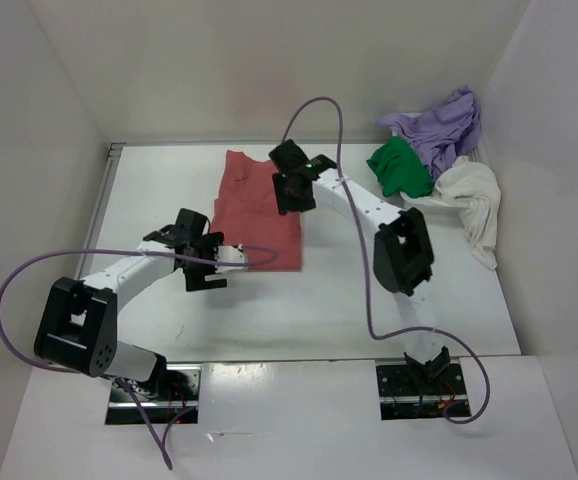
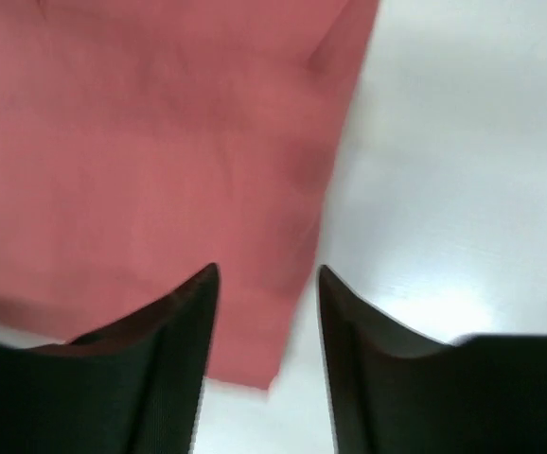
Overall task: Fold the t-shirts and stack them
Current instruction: Grab one side of the 2/3 rectangular tshirt with both arms
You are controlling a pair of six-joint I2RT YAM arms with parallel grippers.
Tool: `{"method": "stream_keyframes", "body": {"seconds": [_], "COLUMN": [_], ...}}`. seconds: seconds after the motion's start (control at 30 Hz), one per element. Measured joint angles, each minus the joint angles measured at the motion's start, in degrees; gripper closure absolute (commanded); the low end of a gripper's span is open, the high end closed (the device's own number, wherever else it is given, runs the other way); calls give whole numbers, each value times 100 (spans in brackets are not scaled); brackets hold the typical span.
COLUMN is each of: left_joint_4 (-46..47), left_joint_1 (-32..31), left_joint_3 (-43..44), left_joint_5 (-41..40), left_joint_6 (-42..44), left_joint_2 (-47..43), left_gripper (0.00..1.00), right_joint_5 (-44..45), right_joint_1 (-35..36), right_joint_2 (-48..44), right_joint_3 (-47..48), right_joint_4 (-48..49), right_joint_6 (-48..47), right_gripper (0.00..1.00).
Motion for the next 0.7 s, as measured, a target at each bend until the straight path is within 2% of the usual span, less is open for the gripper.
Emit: {"method": "stream_keyframes", "body": {"seconds": [0.07, 0.17, 0.27, 0.43, 0.5, 0.53, 0.6, 0.63, 0.7], "left_joint_4": [-120, -118, 138, 562, 682, 741, 857, 898, 970], "left_joint_1": [-234, -439, -487, -487, -487, -487, -487, -487, -498], "left_joint_3": [-269, -466, -466, -466, -466, -468, -468, -468, -468], "left_joint_5": [-52, -223, -365, -588, -662, -697, -732, -748, -769], "left_joint_6": [345, 619, 660, 693, 776, 791, 809, 831, 909], "left_joint_2": [-9, 17, 87, 190, 225, 254, 321, 363, 437], "left_gripper": [1, 1, 1, 1, 4, 6, 17, 20, 28], "right_joint_5": [-376, -914, -1340, -1871, -2072, -2166, -2339, -2437, -2634], "right_joint_1": [9, -7, 0, -2, -17, -31, -57, -76, -127], "right_joint_2": [-855, -1692, -1886, -1875, -1860, -1845, -1838, -1827, -1794], "right_joint_3": [-1451, -3001, -3788, -4601, -4782, -4811, -4841, -4865, -4907], "right_joint_4": [317, 721, 1139, 1770, 1967, 2028, 2249, 2367, 2551], "right_joint_6": [98, 372, 686, 1209, 1368, 1429, 1545, 1591, 1672], "right_gripper": [41, 34, 30, 29, 29, 29, 29, 37, 47]}}
